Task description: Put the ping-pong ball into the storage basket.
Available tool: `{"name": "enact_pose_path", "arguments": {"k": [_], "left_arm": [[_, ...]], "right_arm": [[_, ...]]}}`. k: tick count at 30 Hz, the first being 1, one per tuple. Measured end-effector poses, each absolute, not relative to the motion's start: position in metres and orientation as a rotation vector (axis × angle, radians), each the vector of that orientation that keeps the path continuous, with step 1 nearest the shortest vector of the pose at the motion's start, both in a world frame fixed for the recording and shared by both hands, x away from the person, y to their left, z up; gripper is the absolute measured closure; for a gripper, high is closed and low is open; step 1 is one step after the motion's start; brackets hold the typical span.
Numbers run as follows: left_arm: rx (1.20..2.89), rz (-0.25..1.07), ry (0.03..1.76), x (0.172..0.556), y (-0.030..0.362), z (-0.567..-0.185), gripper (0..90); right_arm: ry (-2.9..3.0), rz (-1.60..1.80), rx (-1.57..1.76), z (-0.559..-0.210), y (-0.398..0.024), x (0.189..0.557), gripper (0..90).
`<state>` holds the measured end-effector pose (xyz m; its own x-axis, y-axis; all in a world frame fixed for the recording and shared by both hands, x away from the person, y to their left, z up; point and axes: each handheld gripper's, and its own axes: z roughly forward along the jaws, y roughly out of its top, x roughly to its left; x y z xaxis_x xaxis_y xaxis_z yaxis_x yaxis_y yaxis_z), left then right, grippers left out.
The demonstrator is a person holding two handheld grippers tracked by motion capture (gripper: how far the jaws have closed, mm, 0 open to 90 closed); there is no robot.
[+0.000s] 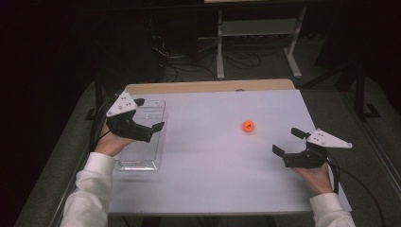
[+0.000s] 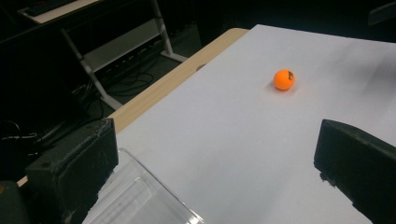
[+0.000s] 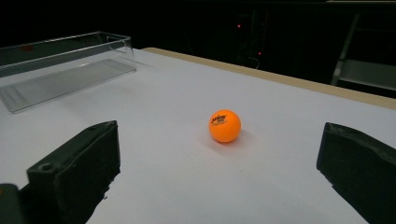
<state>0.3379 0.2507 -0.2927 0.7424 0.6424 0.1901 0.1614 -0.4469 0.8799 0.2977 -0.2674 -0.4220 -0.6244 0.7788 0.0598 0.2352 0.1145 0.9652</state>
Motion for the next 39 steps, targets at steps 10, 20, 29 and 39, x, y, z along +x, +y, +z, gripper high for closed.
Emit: {"name": "enact_pose_path", "arguments": {"k": [10, 20, 29, 39], "left_arm": [[2.032, 0.614, 0.586, 0.352, 0.237, -0.287, 0.0], [2.084, 0.585, 0.532, 0.364, 0.217, -0.279, 0.0], [2.129, 0.583, 0.496, 0.376, 0.202, -0.269, 0.0], [2.159, 0.567, 0.471, 0.384, 0.186, -0.269, 0.0]], "right_arm": [[1.936, 1.527, 0.978, -0.422, -0.267, 0.297, 0.0], [1.945, 1.519, 0.969, -0.422, -0.266, 0.298, 0.0], [1.950, 1.516, 0.964, -0.423, -0.266, 0.297, 0.0], [1.953, 1.518, 0.968, -0.422, -0.266, 0.296, 0.0]]}}
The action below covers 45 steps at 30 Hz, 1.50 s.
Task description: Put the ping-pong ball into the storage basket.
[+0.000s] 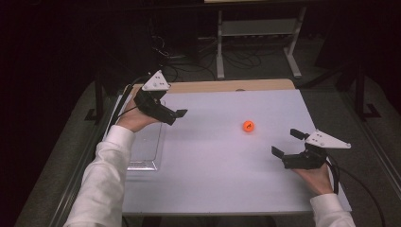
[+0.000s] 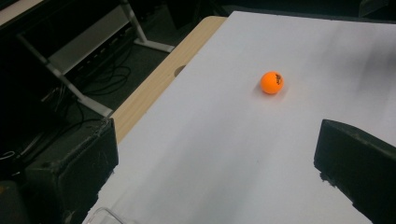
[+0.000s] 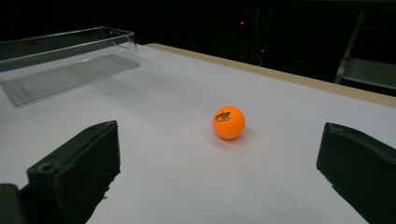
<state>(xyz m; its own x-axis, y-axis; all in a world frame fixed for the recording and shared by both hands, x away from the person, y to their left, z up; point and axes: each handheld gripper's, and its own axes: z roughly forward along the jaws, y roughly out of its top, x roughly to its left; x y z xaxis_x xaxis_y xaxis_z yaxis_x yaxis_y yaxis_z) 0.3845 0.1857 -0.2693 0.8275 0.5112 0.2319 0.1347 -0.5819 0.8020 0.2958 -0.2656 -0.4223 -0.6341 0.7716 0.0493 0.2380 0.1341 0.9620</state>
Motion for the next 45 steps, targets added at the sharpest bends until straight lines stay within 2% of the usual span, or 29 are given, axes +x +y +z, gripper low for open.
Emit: {"name": "enact_pose_path", "arguments": {"k": [26, 45], "left_arm": [[2.261, 0.554, 0.389, 0.412, 0.144, -0.269, 0.0], [2.266, 0.544, 0.360, 0.431, 0.124, -0.261, 0.0]], "right_arm": [[1.942, 1.536, 0.964, -0.421, -0.267, 0.293, 0.0], [1.946, 1.539, 0.964, -0.421, -0.268, 0.293, 0.0]]}}
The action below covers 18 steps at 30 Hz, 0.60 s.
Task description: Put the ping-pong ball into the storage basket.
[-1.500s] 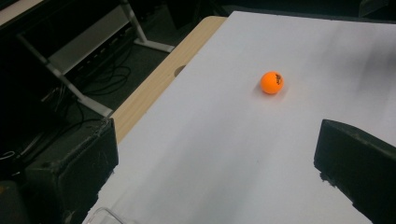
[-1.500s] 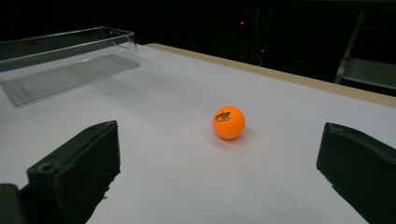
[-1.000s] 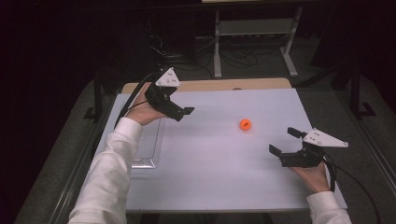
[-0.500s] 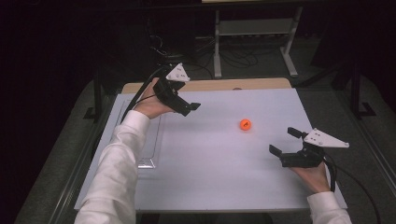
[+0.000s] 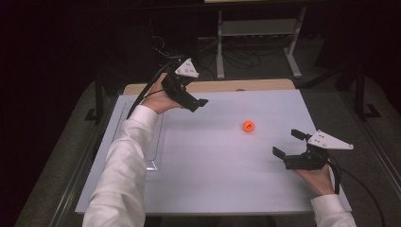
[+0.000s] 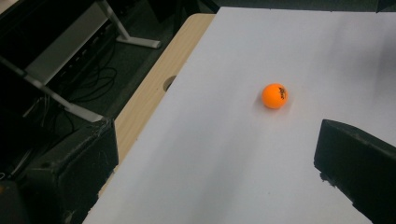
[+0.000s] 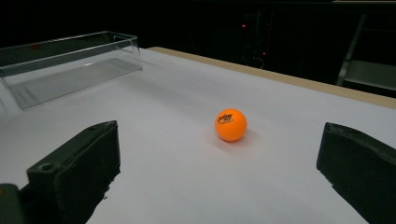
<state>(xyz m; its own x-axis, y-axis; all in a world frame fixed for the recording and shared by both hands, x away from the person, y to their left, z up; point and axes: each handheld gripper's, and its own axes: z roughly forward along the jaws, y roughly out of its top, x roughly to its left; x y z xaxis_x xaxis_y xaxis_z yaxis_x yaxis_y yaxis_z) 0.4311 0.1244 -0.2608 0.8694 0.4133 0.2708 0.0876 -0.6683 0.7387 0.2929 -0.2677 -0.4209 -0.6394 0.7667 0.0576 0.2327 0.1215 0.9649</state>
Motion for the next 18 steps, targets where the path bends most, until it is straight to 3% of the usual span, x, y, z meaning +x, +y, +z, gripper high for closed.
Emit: {"name": "enact_pose_path", "arguments": {"k": [18], "left_arm": [[2.325, 0.495, 0.297, 0.448, 0.086, -0.271, 0.0]], "right_arm": [[1.949, 1.544, 0.966, -0.421, -0.268, 0.292, 0.0]]}}
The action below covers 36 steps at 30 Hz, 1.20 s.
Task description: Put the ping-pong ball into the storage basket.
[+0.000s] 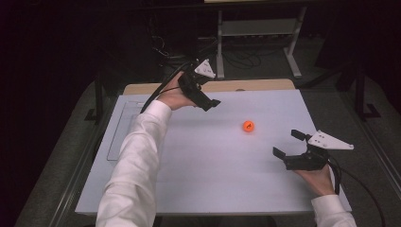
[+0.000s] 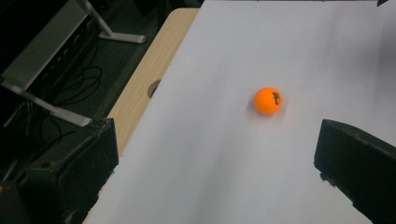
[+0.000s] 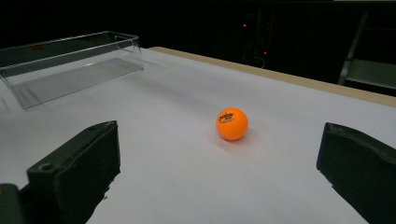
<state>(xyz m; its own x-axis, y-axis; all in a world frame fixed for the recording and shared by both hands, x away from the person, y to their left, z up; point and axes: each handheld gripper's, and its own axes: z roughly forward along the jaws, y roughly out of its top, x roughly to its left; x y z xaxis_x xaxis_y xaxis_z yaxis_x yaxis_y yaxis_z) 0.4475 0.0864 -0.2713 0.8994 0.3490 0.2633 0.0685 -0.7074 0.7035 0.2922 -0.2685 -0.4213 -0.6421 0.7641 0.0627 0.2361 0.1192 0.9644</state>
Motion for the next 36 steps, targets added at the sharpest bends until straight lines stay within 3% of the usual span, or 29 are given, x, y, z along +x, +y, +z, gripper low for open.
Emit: {"name": "enact_pose_path", "arguments": {"k": [36], "left_arm": [[2.430, 0.424, 0.198, 0.473, 0.022, -0.298, 0.0]], "right_arm": [[1.957, 1.550, 0.976, -0.423, -0.269, 0.290, 0.0]]}}
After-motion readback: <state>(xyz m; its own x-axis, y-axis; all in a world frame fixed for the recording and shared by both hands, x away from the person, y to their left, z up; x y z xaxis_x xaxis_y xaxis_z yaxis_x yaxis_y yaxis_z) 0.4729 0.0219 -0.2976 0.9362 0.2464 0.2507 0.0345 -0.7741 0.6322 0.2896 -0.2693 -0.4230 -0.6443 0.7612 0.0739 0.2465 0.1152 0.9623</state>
